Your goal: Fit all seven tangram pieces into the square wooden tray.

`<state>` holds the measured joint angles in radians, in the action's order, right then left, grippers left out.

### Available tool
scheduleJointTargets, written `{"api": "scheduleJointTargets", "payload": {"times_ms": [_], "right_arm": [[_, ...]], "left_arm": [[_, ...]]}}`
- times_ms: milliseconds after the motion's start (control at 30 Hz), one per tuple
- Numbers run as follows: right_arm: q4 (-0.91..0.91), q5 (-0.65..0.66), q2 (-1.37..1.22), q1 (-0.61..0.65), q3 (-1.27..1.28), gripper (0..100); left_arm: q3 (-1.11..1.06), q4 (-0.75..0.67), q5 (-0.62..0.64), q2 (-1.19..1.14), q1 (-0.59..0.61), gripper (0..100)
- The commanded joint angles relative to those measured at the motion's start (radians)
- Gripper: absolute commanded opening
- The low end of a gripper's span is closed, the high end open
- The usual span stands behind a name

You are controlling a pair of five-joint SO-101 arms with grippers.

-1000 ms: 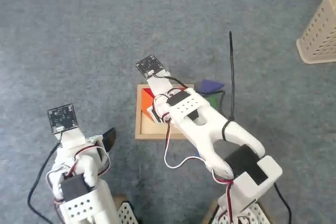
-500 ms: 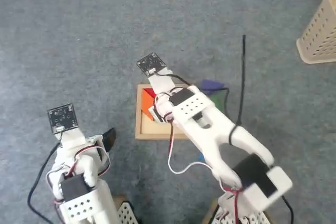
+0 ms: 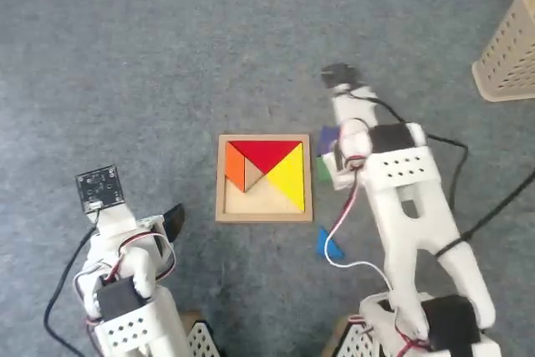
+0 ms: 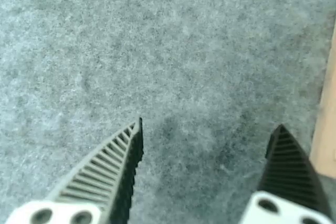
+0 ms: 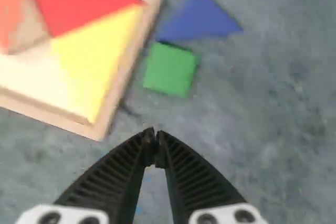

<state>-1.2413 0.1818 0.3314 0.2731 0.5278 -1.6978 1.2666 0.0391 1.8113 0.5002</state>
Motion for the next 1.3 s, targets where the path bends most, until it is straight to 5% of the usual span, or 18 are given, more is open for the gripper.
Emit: {"api": "scheduleJointTargets", "payload": {"times_ms": [0,267,533,1267], "right_arm": [[0.076,0.018,-0.002,-0.028,0.054,3.1],[0.208,-0.049,-0.259,0.071,-0.037,24.3],[0.240,-0.069,-0.458,0.074,-0.193,24.9],[0.332,-0.068,-0.484,0.093,-0.144,24.6]], "left_arm": [[0.013,-0.002,-0.002,0.012,-0.002,35],[0.013,-0.002,-0.002,0.012,-0.002,35],[0.013,-0.002,-0.002,0.012,-0.002,35],[0.013,-0.002,-0.002,0.012,-0.002,35]]}}
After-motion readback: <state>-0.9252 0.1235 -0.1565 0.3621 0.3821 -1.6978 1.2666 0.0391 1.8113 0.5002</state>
